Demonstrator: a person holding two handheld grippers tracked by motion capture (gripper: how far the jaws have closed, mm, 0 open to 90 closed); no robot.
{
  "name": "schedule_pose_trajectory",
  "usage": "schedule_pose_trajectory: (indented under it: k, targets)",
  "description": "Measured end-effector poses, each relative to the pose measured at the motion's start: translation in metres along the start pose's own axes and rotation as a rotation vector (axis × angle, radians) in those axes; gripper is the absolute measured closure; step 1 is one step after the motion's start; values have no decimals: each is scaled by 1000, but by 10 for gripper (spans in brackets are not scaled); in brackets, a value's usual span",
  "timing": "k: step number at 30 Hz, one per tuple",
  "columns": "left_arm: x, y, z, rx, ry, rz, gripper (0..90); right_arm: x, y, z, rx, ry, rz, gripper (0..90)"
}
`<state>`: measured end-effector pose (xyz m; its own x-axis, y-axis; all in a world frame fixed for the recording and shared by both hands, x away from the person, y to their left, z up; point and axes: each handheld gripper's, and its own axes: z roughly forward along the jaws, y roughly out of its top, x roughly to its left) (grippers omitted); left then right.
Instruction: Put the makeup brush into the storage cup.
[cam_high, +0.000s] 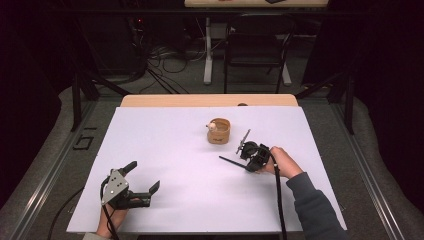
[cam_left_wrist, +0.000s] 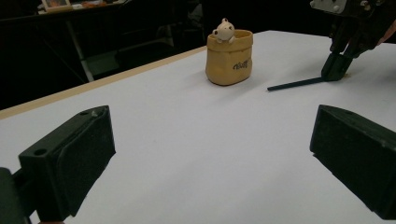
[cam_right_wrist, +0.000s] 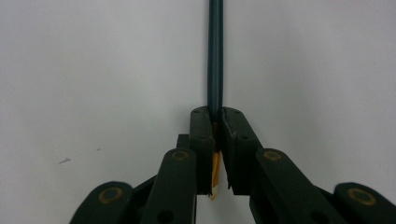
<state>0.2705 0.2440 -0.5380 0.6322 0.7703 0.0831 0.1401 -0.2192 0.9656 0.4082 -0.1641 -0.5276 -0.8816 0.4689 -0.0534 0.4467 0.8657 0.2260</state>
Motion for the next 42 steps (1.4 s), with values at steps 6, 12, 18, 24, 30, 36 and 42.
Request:
schedule_pose_trajectory:
  k: [6,12,18,24,30,36,42]
  targets:
    - [0,0,0,3,2,2,0,-3,-1,-1,2,16,21,841]
    - [0,0,1,5,0,5,0,-2,-2,-4,-40,3,15,841]
    - [0,0,0,7,5,3,0,-2,-4,-11,-113,9,21,841]
    - [0,1,0,19,3,-2,1,0,-4,-21,-102,-11,1,840]
    - [-1,1,1,28,-8,-3,1,5,-2,-25,-99,-11,-24,840]
    - [-1,1,1,34,-25,-16,1,8,-1,-28,-108,-21,-32,840]
    - [-2,3,3,81,-63,-12,1,16,3,-30,-133,-15,-55,840]
